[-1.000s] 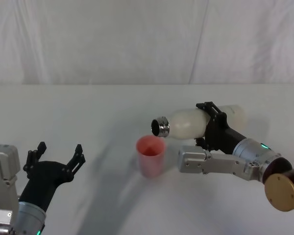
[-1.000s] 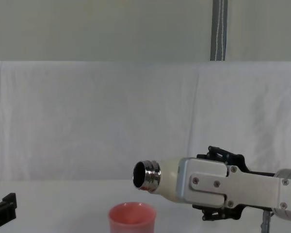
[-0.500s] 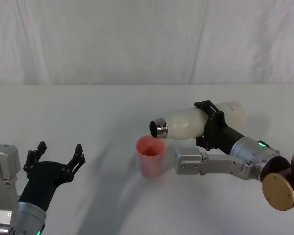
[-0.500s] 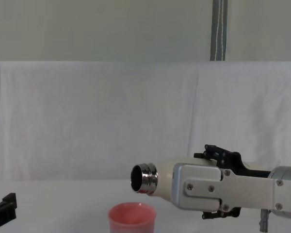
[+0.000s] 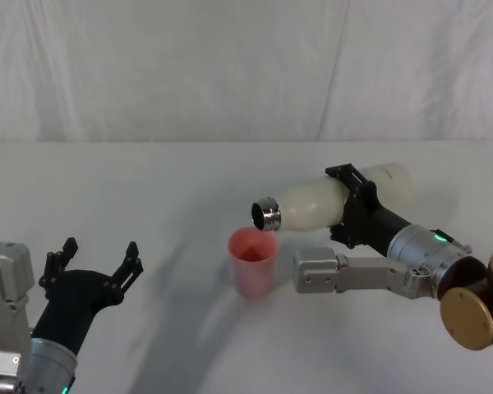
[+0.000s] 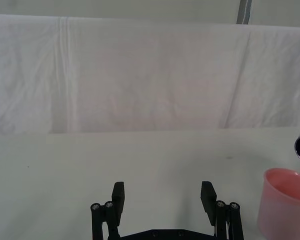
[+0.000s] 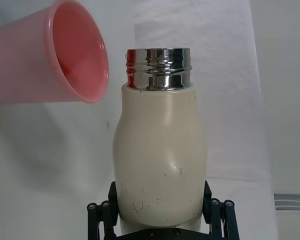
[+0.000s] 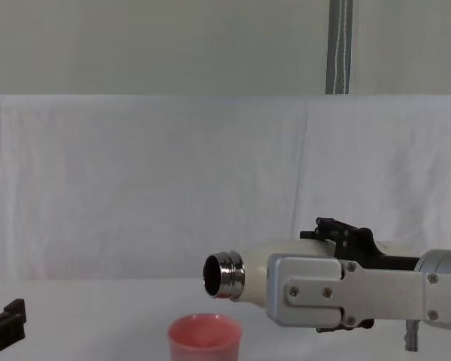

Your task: Grasp the thermos with one hand and pour water into the cup lid.

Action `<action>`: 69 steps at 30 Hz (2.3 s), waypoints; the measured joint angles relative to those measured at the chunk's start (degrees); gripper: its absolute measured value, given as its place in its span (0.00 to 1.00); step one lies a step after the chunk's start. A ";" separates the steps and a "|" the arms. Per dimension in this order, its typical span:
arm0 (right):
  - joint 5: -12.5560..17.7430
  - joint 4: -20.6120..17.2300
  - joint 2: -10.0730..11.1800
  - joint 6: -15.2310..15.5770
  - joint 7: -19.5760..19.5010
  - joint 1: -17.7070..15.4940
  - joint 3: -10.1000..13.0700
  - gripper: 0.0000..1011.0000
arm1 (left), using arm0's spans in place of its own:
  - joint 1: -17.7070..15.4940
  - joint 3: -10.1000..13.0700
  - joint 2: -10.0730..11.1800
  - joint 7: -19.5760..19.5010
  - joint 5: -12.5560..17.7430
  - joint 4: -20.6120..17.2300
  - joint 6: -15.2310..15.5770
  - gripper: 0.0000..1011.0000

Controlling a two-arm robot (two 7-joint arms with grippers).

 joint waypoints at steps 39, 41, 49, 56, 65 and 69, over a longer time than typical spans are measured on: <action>-1.53 -0.68 1.09 0.00 0.74 1.10 -0.71 0.94 | 0.00 0.00 0.00 0.00 0.00 0.00 0.00 0.99; -1.61 -0.76 1.14 0.02 0.80 1.15 -0.75 0.94 | 0.00 0.00 0.00 0.00 0.00 0.00 0.00 0.99; -1.92 -0.88 1.18 0.07 0.84 1.32 -0.94 0.94 | 0.00 0.00 0.00 0.00 0.00 0.00 0.00 0.99; -2.13 -1.04 1.18 0.09 0.96 1.39 -1.18 0.94 | 0.00 0.00 0.00 0.00 0.00 0.00 0.00 0.99; -2.38 -1.12 1.17 0.26 1.23 1.55 -1.42 0.94 | 0.00 0.00 0.00 0.00 0.00 0.00 0.00 0.99; -2.38 -1.39 1.30 0.27 1.28 1.55 -1.42 0.94 | 0.00 0.00 0.00 0.00 0.00 0.00 0.00 0.99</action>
